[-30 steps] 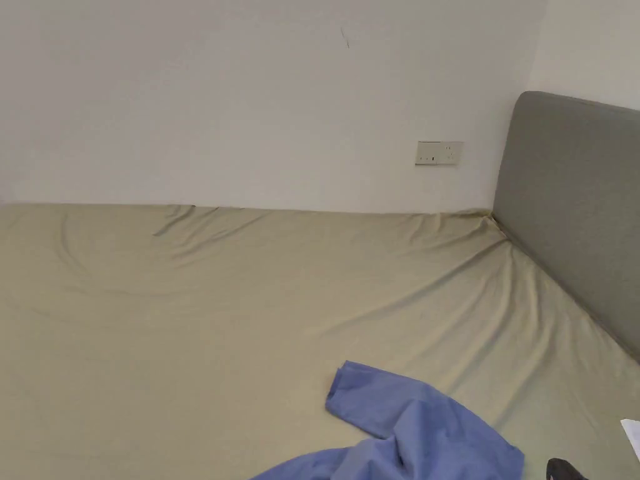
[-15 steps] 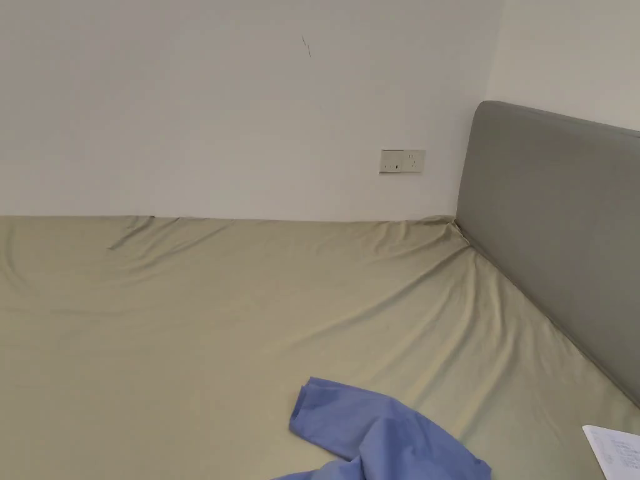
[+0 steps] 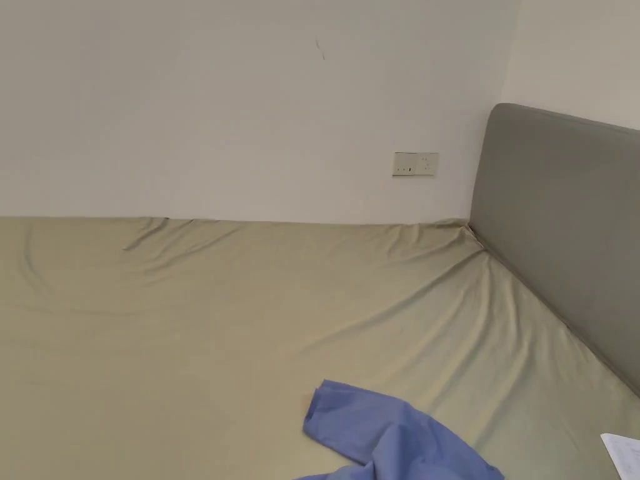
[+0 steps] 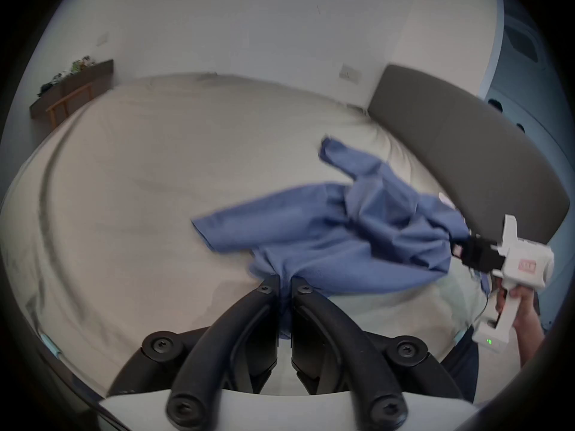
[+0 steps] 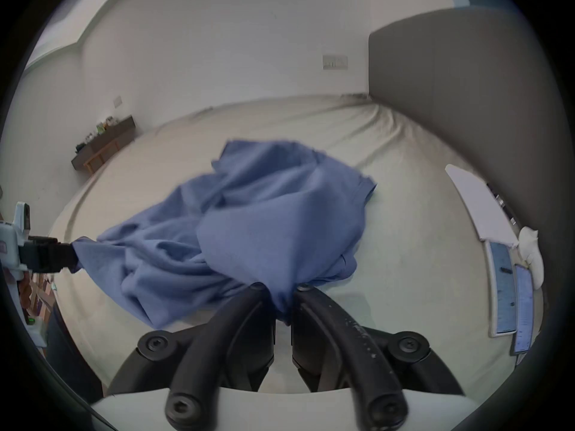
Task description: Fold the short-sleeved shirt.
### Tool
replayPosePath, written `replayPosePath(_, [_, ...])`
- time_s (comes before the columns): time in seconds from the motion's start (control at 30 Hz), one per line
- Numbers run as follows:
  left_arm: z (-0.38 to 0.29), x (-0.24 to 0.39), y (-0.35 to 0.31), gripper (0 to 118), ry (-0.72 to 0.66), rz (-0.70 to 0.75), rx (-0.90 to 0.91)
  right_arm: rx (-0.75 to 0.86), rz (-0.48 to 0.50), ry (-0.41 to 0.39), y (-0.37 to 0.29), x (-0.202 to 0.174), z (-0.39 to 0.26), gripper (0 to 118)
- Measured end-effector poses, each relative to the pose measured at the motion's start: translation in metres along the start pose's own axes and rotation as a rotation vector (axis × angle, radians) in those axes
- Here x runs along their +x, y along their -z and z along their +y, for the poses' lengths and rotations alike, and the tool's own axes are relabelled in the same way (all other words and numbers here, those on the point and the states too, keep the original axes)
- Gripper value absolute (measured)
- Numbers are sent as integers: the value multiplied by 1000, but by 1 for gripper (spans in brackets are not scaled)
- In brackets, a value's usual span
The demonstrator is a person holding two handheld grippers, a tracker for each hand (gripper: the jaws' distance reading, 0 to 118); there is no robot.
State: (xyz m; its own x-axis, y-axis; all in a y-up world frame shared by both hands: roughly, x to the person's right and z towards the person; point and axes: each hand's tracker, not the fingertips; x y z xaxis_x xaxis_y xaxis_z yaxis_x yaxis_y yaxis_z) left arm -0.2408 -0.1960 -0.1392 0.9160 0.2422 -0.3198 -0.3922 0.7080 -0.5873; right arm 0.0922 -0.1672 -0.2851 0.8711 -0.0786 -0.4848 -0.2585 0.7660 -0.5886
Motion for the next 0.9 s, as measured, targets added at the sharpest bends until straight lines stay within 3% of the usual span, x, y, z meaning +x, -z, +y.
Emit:
replayPosePath(0.23, [66,-24,-75,5,7,64,288,256,39,-44,-97,-26,61,11])
replayPosePath(0.37, [124,-37,-73,5,-5,56,360,352,128,12,-114,-41,121,11])
replayPosePath(0.43, [156,-41,-57,5,6,46,371,366,161,2,-105,-51,152,10])
replayPosePath(0.67, [291,-47,-8,4,0,40,475,513,94,-32,-62,-99,286,9])
replayPosePath(0.9, [406,-37,-74,4,48,81,839,845,23,-79,-112,-148,405,9])
